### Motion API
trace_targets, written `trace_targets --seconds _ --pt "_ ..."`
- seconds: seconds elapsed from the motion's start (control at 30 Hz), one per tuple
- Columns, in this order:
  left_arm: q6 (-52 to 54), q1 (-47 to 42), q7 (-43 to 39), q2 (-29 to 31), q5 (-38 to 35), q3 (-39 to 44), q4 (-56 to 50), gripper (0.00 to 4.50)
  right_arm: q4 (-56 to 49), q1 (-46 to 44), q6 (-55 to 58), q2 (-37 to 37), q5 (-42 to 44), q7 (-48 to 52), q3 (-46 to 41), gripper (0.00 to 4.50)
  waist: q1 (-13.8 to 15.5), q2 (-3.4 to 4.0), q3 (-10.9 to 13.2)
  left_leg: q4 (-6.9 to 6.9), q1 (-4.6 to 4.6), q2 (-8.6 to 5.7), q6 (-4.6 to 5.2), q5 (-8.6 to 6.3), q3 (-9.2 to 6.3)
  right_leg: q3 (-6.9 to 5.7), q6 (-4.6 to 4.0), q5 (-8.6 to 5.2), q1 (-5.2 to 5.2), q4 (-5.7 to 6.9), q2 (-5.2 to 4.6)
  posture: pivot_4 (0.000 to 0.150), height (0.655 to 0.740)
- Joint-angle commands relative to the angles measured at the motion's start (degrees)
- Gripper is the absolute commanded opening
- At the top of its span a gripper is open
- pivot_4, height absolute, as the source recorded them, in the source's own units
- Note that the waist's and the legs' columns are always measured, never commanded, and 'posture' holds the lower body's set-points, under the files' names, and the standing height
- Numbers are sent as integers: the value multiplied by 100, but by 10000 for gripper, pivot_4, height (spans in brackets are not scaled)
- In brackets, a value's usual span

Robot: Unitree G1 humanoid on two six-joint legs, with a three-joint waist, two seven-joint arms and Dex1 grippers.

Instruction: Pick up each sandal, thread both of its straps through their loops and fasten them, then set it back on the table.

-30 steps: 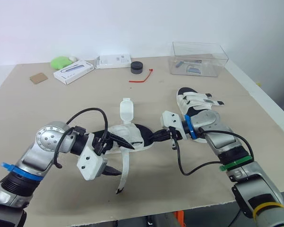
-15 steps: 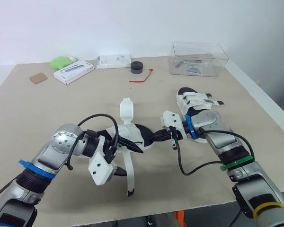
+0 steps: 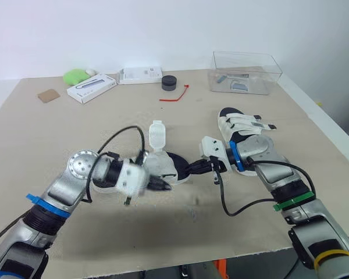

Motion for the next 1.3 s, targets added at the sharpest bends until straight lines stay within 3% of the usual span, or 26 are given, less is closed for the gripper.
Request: trace_targets --seconds 0.03,0.17,0.27,0.73,1.23,1.3 --pt "2493 -382 586 -13 -1651 840 -99 697 -127 47 27 -114 -24 -8 -105 0 -1 0 0 1 0 0 0 0 -11 -4 0 0 0 0 2 1500 7400" --pt "4548 -616 974 -107 -2980 1493 414 697 -91 22 -5 -102 -38 -13 -100 0 -4 0 0 1 0 1 0 0 -17 -7 0 0 1 1 5 1500 7400" --pt "5166 -638 1264 -287 -3261 1777 691 697 -49 -22 -13 -86 -42 -18 -103 0 -3 0 0 1 0 0 -1 0 -18 -7 -2 -1 1 0 6 1500 7400" --pt "5267 -346 1923 -854 -2899 2327 1513 697 -75 -40 20 -148 -44 -10 -133 0 1 0 0 1 0 -7 -10 5 -16 -5 -8 3 2 2 1 1500 7400" --pt "5418 -98 2151 -1104 -2825 2466 1403 697 -67 -56 44 -145 -34 -14 -137 0 -1 -1 -1 2 3 -9 -16 9 -16 -4 -5 9 6 2 -2 1500 7400" --pt "5298 -99 2066 -1052 -2721 2405 1362 8851 -59 -59 38 -137 -36 -18 -134 0 -1 -1 -1 2 3 -9 -16 9 -17 -4 -5 9 6 2 -1 1500 7400"
